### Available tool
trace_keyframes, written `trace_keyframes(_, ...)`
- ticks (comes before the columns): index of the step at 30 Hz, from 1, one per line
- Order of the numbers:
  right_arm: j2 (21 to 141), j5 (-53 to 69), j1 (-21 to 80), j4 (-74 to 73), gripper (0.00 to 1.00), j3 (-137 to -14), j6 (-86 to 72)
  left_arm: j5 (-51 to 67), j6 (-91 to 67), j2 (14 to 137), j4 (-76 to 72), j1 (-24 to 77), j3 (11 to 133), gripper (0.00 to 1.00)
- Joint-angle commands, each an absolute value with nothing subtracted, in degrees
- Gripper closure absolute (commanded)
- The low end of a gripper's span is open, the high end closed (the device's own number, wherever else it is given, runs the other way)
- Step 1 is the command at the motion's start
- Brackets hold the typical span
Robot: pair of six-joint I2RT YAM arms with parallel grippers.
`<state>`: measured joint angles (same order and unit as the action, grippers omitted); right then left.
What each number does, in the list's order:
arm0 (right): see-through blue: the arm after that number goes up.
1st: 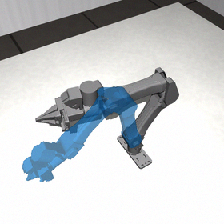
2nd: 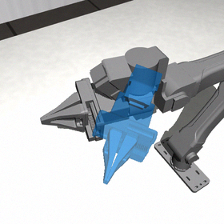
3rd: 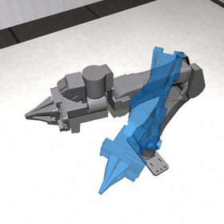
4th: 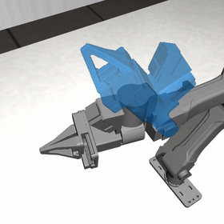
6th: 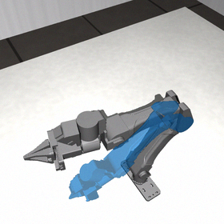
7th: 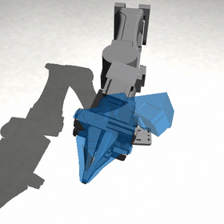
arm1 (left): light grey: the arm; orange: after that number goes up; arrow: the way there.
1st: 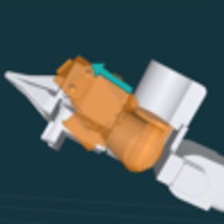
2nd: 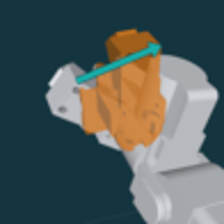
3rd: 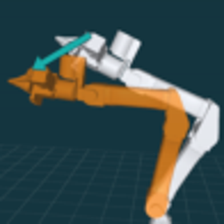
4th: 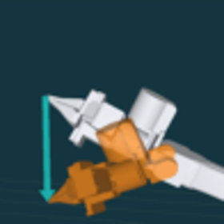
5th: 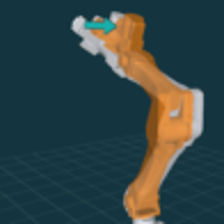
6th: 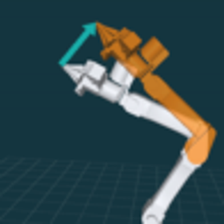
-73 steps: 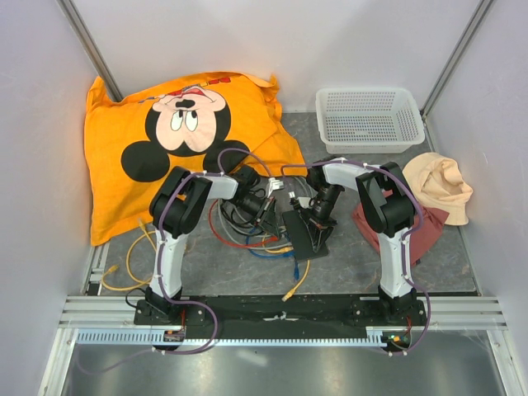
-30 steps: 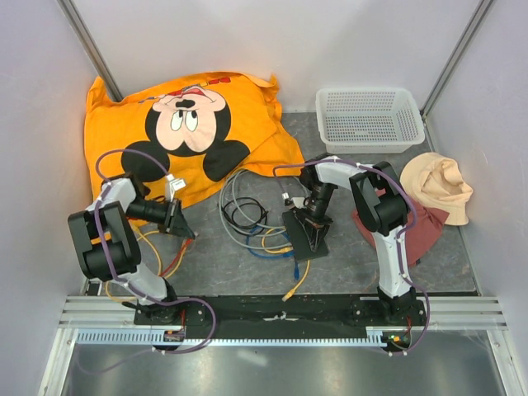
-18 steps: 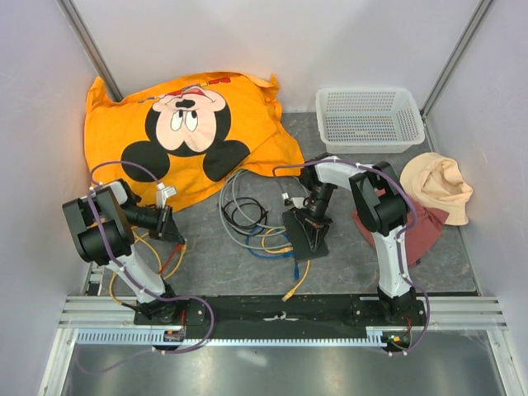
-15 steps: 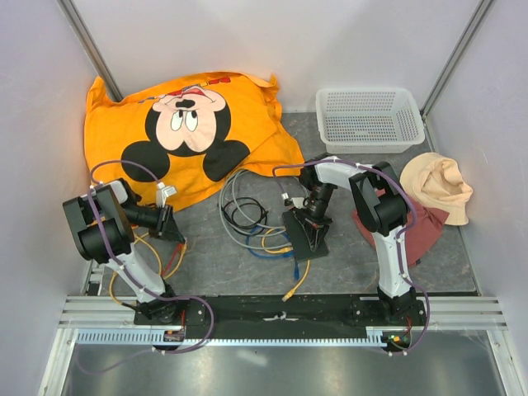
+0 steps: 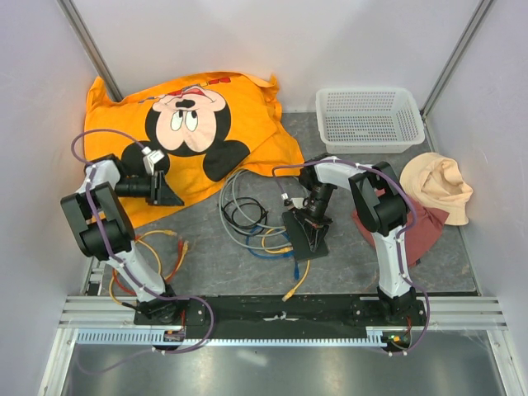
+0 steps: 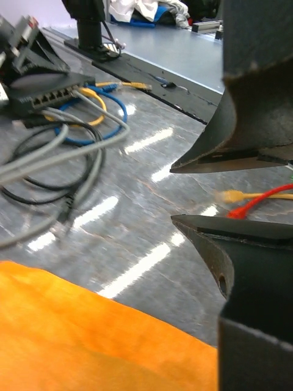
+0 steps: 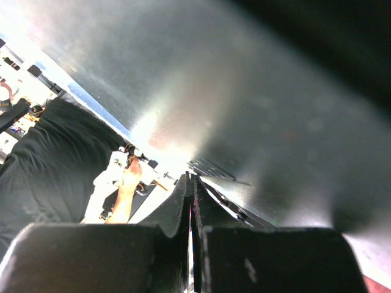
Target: Pull the plug from the switch port
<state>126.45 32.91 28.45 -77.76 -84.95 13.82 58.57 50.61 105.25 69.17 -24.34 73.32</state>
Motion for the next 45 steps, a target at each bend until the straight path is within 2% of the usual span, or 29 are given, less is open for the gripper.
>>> trace_keyframes(1,137.29,21.01,30.41,-51.94,1.00,-81.12,14.24,62.23,48.34,100.21,71.28,-19.09,76.46,0.58)
trace_keyframes(9,136.76,21.09,30.50,-52.21,1.00,-81.47,14.15,67.84,32.55,97.03,61.81,-4.32,76.91,0.54)
trace_keyframes(11,136.23,21.01,30.50,-52.38,1.00,-81.21,14.06,68.38,24.49,93.98,51.99,-0.81,73.42,0.54)
trace_keyframes(13,135.09,21.01,30.59,-52.29,1.00,-80.86,14.15,64.00,15.34,90.02,32.29,2.18,64.48,0.53)
trace_keyframes(17,133.42,20.04,30.59,-51.94,1.00,-79.81,14.41,59.24,4.07,86.57,18.05,12.18,57.40,0.50)
trace_keyframes(21,131.49,18.72,30.50,-51.42,1.00,-79.02,14.33,60.29,-2.45,93.49,13.28,20.02,56.95,0.50)
trace_keyframes(25,129.73,18.37,30.41,-51.33,1.00,-78.31,14.06,59.68,-0.44,97.72,12.92,26.97,58.27,0.50)
trace_keyframes(32,127.71,18.81,30.32,-51.33,1.00,-77.70,13.80,59.50,1.32,102.74,10.73,30.23,57.57,0.49)
trace_keyframes(38,127.35,18.28,28.92,-50.89,1.00,-77.52,13.45,56.78,-3.77,104.84,2.56,30.76,55.37,0.45)
trace_keyframes(45,128.85,18.11,27.86,-50.89,1.00,-77.87,13.19,60.81,-5.45,110.65,2.46,31.11,57.74,0.47)
